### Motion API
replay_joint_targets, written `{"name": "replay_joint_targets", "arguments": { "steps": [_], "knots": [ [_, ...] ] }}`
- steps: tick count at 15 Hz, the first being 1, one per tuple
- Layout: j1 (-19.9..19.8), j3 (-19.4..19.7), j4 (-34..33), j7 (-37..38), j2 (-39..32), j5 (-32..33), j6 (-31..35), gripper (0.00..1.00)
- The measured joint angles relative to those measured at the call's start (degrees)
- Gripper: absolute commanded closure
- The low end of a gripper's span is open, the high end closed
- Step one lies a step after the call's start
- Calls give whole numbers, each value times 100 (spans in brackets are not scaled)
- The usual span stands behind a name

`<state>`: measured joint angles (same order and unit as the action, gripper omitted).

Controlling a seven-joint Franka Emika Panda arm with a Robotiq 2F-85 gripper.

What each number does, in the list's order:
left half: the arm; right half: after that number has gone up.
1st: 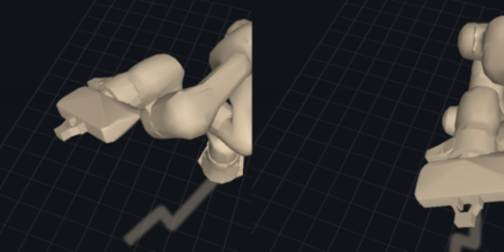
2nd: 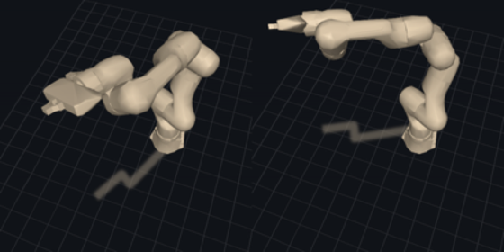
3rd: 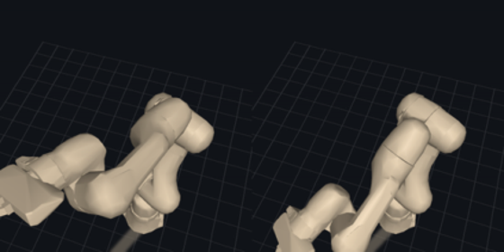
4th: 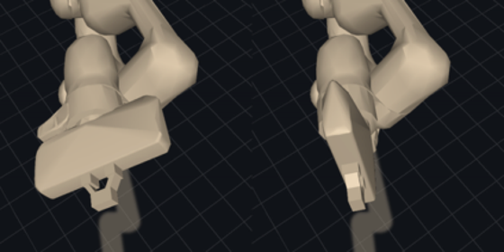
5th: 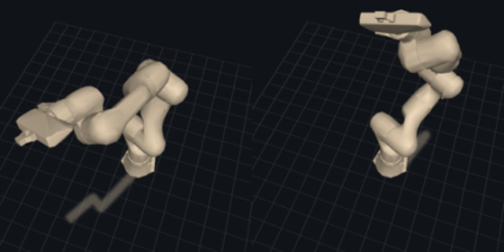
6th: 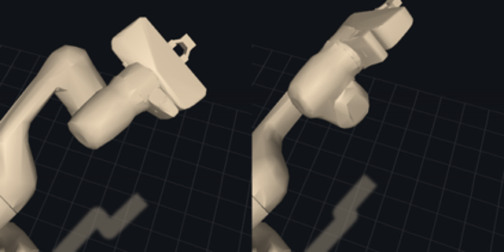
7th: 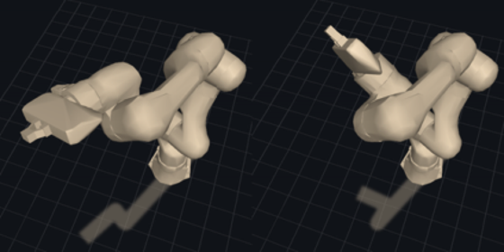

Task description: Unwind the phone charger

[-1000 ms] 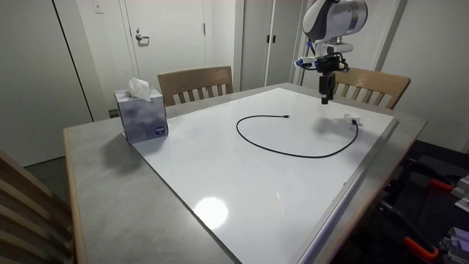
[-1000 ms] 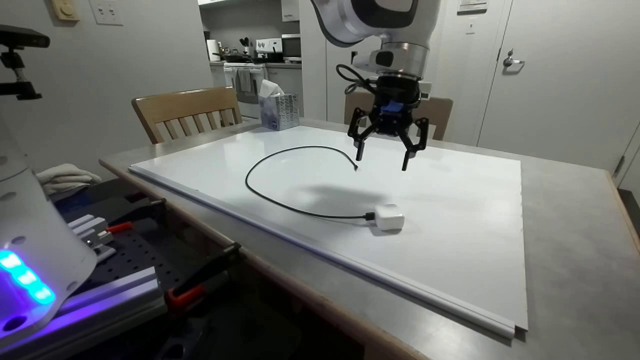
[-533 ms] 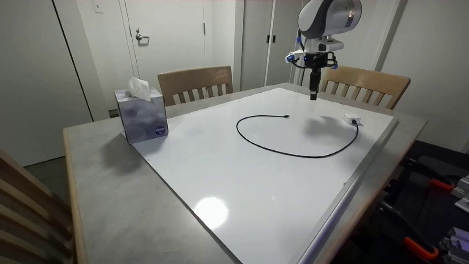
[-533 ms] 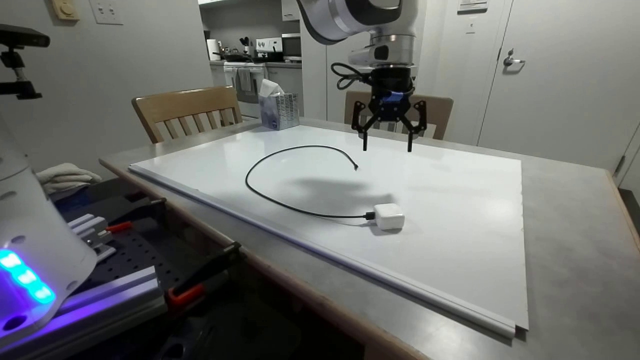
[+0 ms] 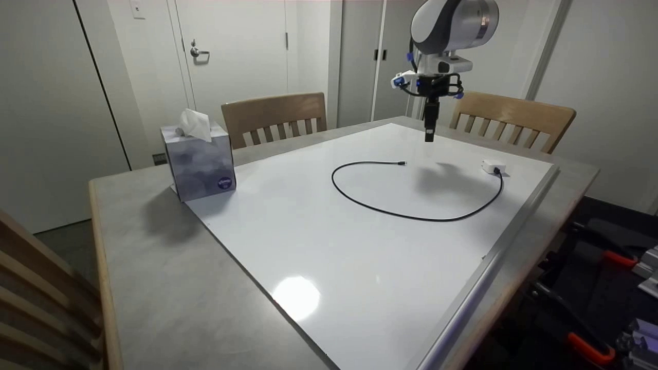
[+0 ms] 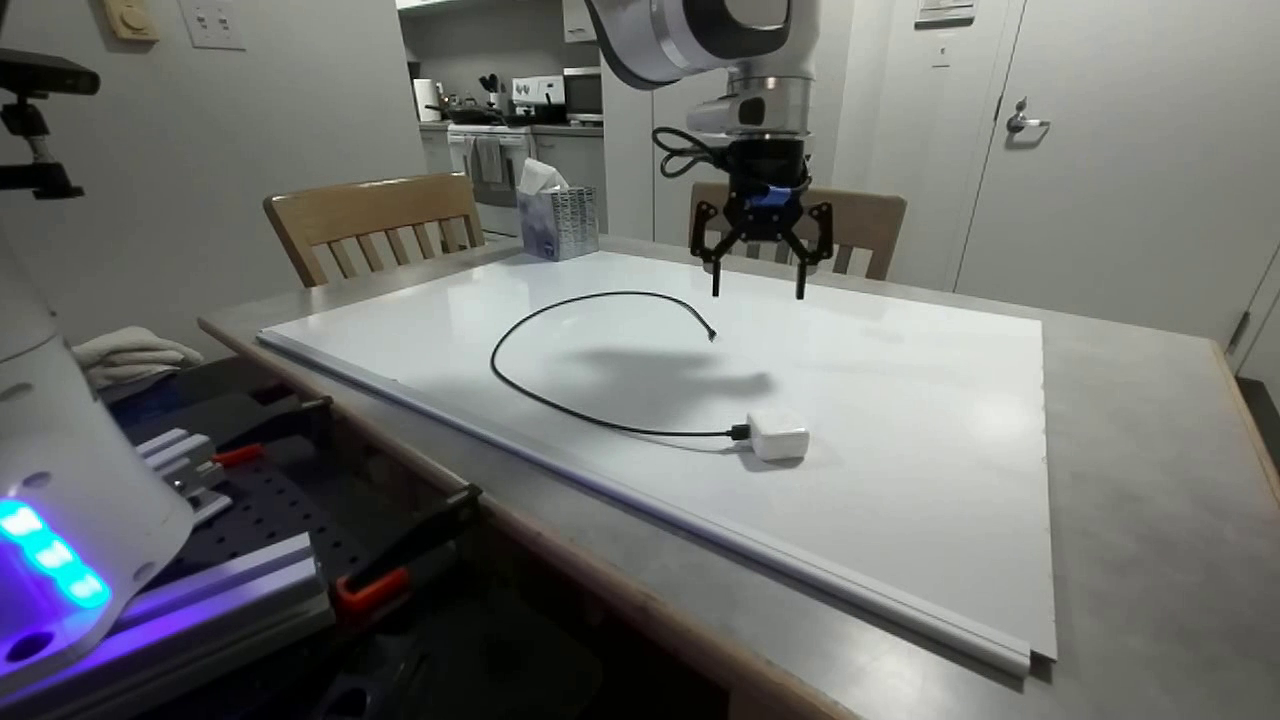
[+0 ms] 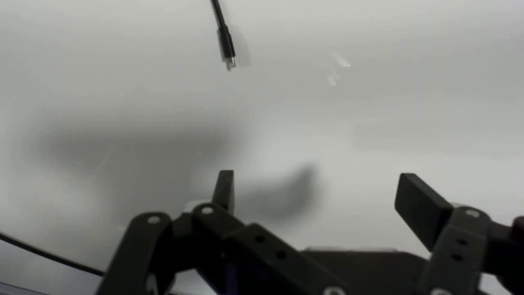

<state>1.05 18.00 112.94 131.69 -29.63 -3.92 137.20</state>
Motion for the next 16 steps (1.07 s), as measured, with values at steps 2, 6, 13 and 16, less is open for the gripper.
{"name": "replay_joint_targets", "arguments": {
  "steps": [2,6,13,16],
  "knots": [
    [-23,-145,-22,-24,0,-3,11,0],
    [-100,-424,-22,-245,-5,-24,27,0],
    [-69,-722,-49,-855,-168,27,48,0],
    [10,-710,-59,-866,-318,182,287,0]
  ]
}}
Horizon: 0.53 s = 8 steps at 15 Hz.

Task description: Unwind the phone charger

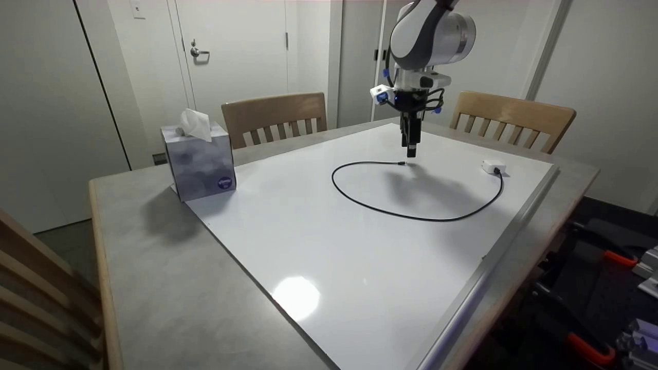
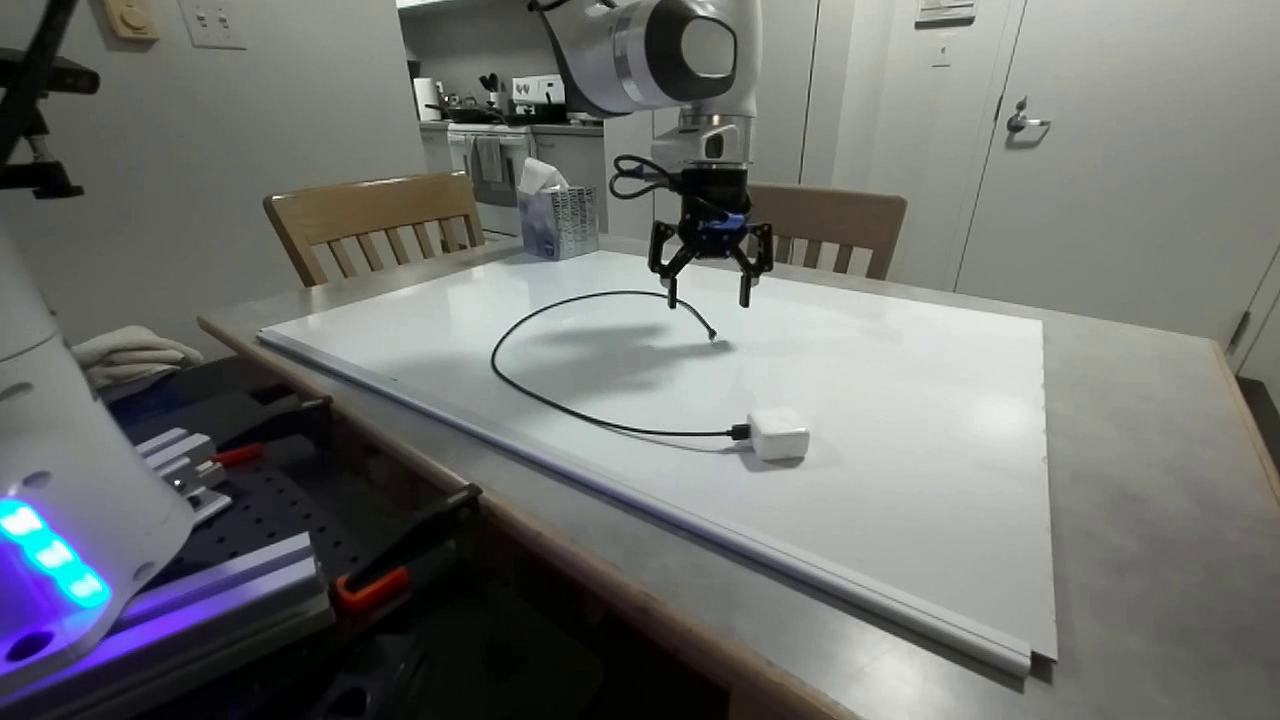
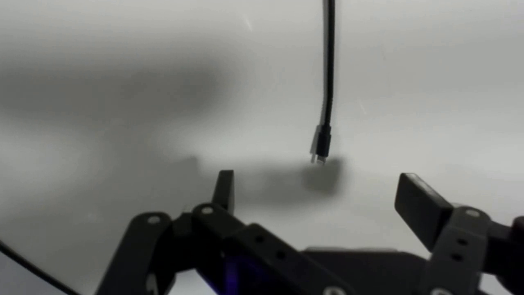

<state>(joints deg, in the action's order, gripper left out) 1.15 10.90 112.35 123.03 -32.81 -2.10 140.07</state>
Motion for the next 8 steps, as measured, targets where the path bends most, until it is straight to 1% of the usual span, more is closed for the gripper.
{"name": "replay_joint_targets", "arguments": {
  "steps": [4,5,6,7,8],
  "knots": [
    [67,59,-3,2,-227,91,482,1],
    [82,79,-4,2,-276,101,595,7],
    [104,107,-4,5,-313,110,686,10],
    [138,147,-4,10,-344,113,759,21],
    [169,181,-4,13,-368,113,824,30]
  ]
}}
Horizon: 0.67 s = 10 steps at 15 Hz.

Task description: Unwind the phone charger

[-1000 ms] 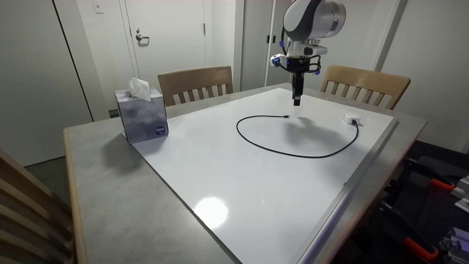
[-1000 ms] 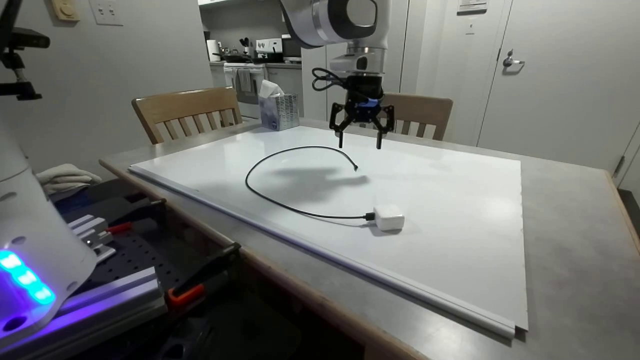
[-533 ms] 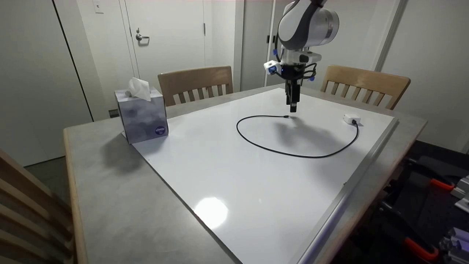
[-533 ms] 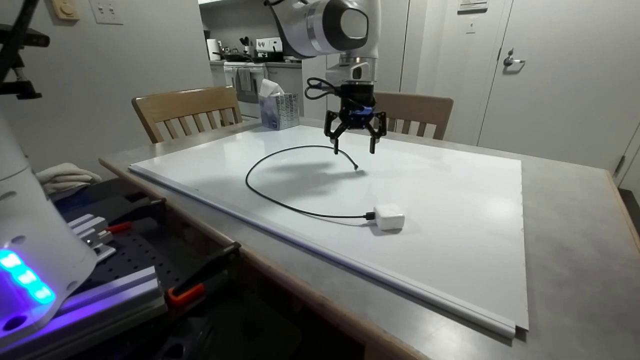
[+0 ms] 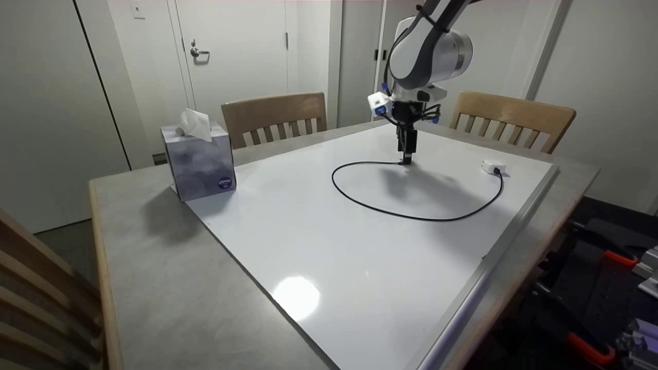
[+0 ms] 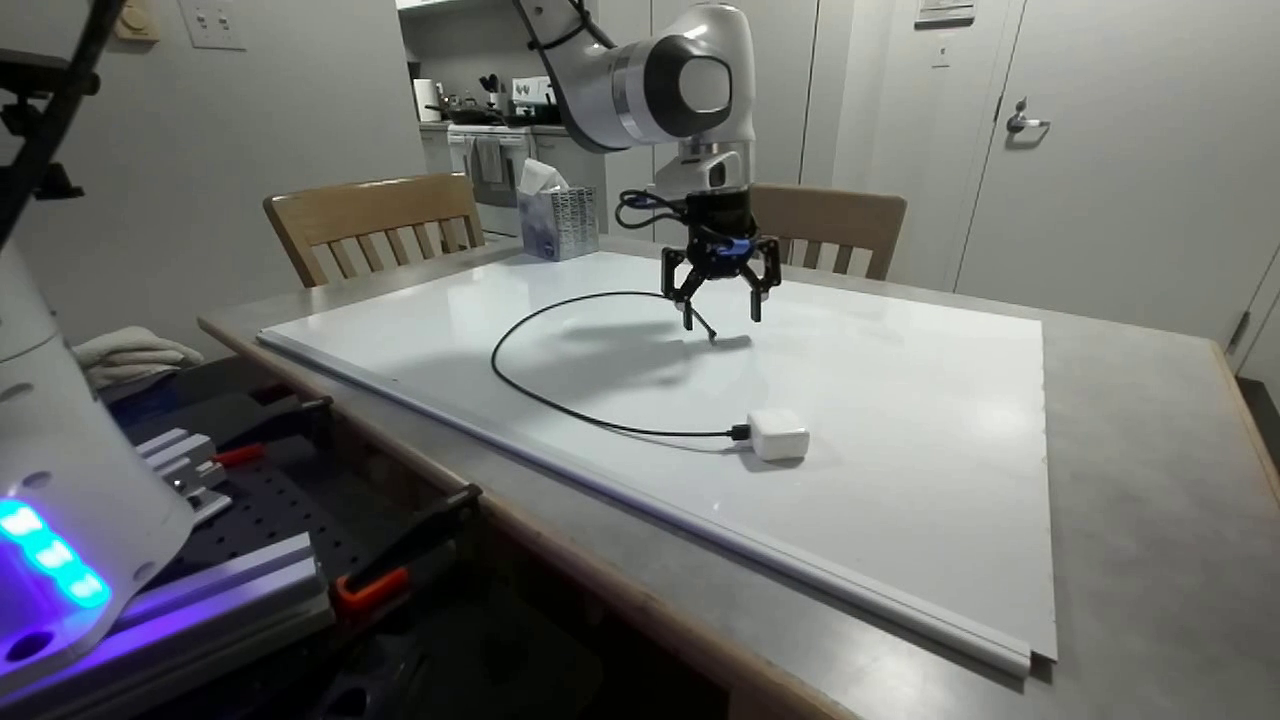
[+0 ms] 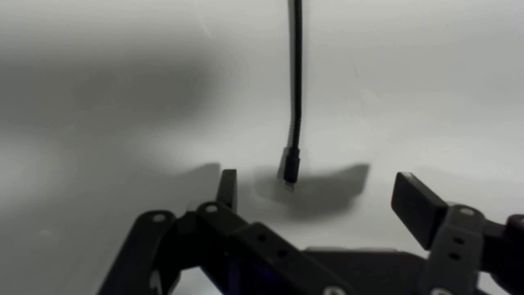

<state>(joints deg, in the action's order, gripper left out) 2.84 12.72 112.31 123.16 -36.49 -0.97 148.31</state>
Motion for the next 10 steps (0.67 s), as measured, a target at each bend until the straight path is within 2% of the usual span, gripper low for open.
{"name": "replay_joint_targets", "arguments": {
  "steps": [3,4,5,6,8,10],
  "knots": [
    [27,24,0,12,-14,-1,56,36],
    [30,24,0,16,-14,-1,63,32],
    [33,24,0,17,-14,-1,68,32],
    [38,24,0,17,-15,-1,72,26],
    [57,24,0,20,-16,-1,80,24],
    [80,24,0,29,-21,-1,91,29]
  ]
}}
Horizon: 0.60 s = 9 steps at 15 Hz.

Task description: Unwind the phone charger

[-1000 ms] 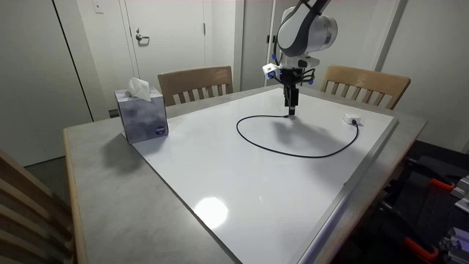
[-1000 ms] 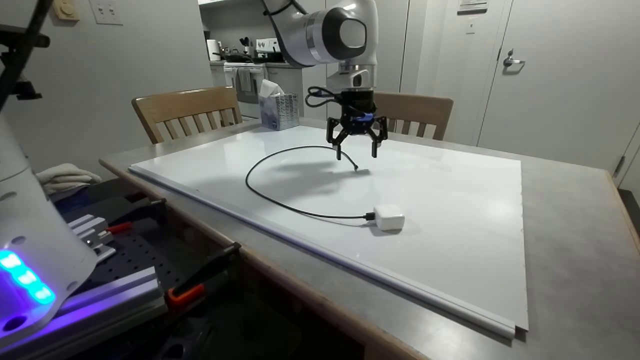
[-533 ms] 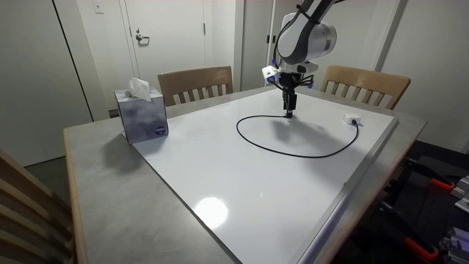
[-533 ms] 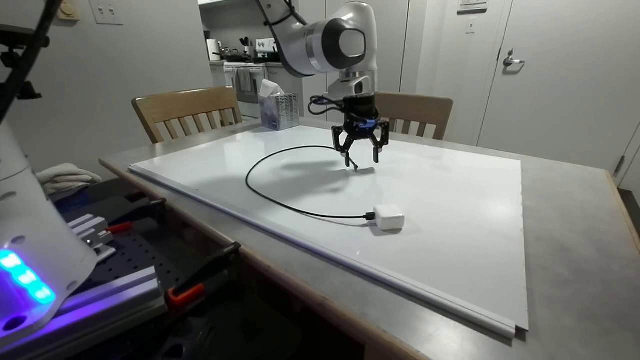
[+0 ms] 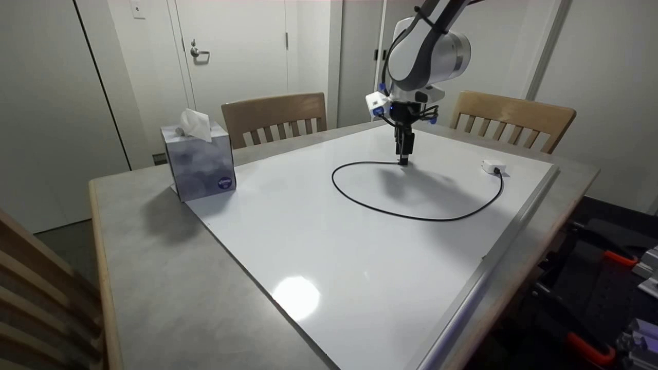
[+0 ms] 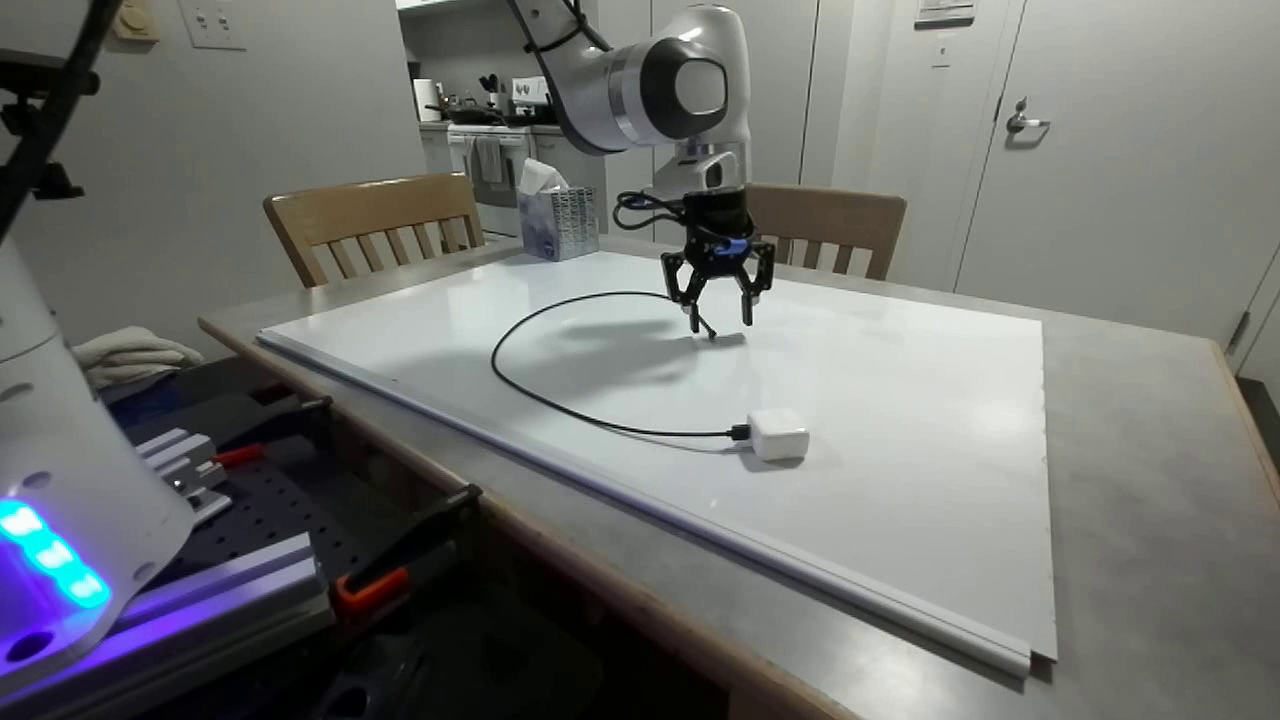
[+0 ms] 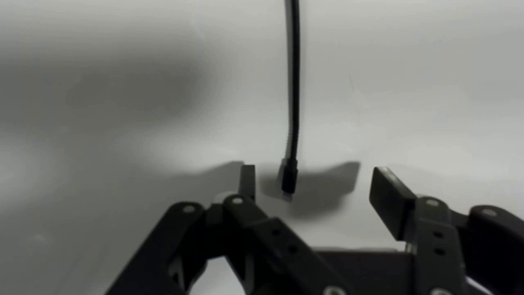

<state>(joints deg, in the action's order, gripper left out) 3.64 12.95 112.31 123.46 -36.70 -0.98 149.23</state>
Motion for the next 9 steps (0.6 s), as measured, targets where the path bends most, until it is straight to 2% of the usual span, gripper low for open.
{"name": "replay_joint_targets", "arguments": {
  "steps": [6,7,9],
  "knots": [
    [46,-5,1,56,-49,-12,82,33],
    [47,-6,1,71,-66,-15,109,40],
    [48,-7,0,89,-98,-27,157,65]
  ]
}}
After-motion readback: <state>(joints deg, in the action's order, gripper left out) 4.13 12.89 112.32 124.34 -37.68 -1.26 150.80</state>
